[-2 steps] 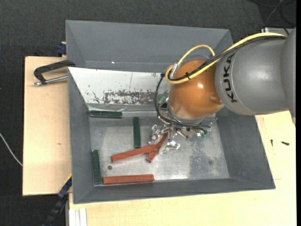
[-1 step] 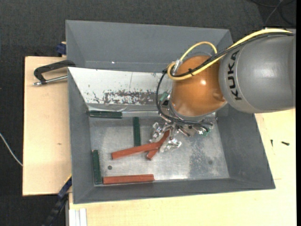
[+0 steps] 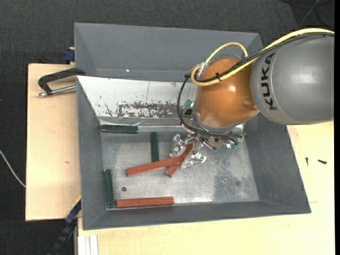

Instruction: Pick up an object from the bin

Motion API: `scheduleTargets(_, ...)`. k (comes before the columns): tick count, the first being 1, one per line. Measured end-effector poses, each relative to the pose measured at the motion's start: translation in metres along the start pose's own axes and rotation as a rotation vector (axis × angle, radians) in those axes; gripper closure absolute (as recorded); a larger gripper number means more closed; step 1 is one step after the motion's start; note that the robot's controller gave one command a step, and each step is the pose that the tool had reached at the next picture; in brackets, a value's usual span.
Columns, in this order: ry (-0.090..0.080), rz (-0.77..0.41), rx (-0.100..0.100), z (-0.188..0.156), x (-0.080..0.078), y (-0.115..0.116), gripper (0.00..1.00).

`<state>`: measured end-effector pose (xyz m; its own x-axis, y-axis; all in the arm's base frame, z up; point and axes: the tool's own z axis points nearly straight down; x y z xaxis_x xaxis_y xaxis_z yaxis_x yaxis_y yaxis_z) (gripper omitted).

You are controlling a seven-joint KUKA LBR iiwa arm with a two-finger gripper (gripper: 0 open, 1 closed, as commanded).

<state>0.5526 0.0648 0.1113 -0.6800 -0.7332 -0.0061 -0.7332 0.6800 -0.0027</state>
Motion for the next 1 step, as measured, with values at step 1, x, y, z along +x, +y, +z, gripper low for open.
scheduleTargets(1,-0.002,0.0,0.001,-0.0096,-0.0004,-0.0002,1.0)
